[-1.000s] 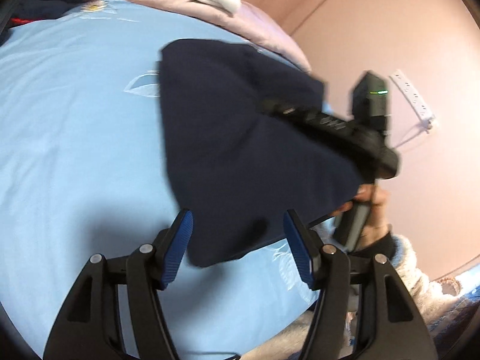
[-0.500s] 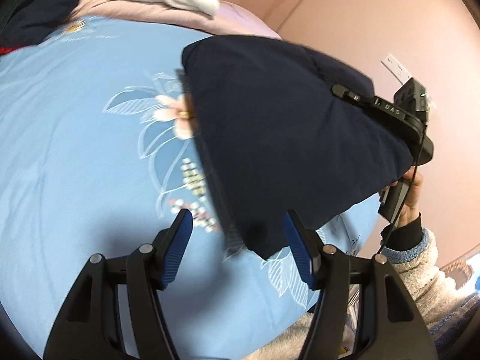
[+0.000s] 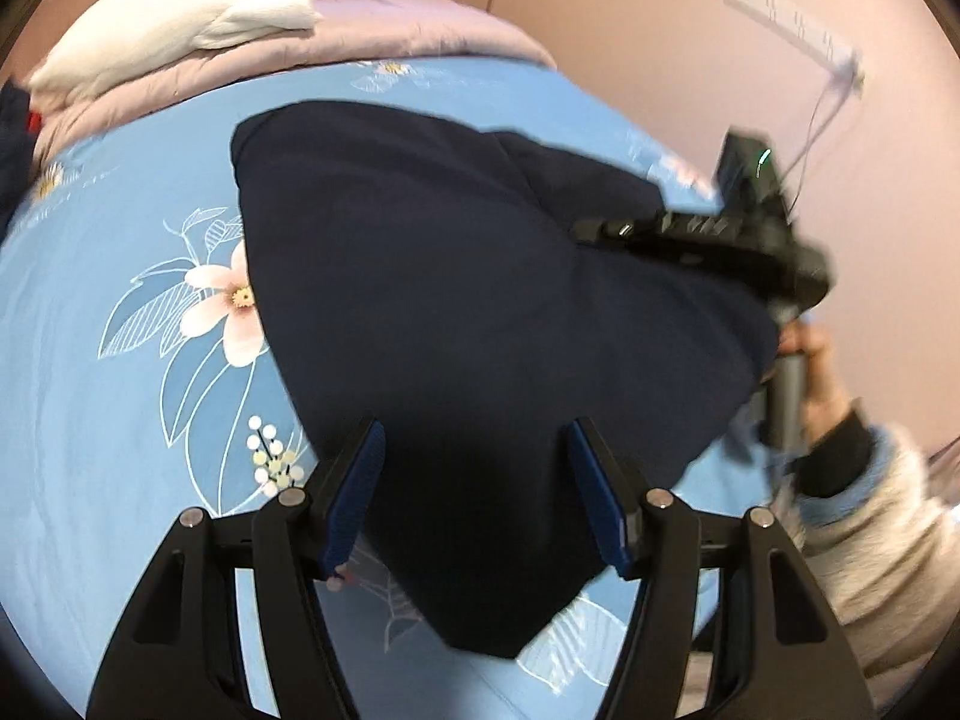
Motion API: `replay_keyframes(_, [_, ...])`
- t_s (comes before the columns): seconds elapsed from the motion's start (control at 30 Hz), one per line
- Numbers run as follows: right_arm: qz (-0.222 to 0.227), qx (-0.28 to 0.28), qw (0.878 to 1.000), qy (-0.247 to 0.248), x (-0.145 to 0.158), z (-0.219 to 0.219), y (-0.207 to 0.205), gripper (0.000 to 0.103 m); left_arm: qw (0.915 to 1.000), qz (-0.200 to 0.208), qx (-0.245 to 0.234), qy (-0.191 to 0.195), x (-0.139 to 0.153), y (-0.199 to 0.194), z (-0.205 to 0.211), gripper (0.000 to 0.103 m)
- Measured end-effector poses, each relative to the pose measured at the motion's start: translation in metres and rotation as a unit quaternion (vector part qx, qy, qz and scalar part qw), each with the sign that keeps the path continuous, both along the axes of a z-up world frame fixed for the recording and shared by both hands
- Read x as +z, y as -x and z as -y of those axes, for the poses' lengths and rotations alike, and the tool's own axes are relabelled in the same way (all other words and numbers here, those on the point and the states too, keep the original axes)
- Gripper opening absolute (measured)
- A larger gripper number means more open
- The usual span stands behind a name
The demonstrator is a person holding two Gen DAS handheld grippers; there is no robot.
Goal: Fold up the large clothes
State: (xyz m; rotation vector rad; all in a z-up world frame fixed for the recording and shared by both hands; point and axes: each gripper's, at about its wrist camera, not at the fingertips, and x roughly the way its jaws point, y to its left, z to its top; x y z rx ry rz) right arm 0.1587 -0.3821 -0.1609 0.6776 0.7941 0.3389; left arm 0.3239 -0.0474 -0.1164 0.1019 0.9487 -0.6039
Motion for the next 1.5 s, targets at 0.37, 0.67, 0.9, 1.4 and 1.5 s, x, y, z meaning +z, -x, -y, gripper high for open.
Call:
replay_keyframes(0.37, [0.141,-0.027,0.972,0.186,0.098,-0.025,0.103,0.026,0.9994,-0.016,-0.005,-0.03,-0.019,-0.01,0.0,0.064])
replay_keyframes(0.67, [0.067,0.043,0.962,0.261,0.041,-0.066,0.117,0.024,0.9997,-0.012,0.0,-0.022,-0.025,-0.006,-0.001,0.064])
replay_keyframes(0.9, [0.05,0.027,0.968,0.245,0.007,-0.058,0.122,0.02,0.9996,-0.001,0.001,-0.028,-0.037,0.0,0.004,0.064])
replay_keyframes(1.4, [0.091,-0.004,0.981,0.171,0.072,-0.04,0.105,0.022,0.9994,0.015,0.026,-0.015,-0.025,0.023,-0.015,0.066])
replay_keyframes(1.5, [0.079,-0.015,0.981,0.175,0.078,-0.048,0.066,0.022,0.9995,0.012,0.025,-0.016,-0.027,0.02,-0.016,0.067])
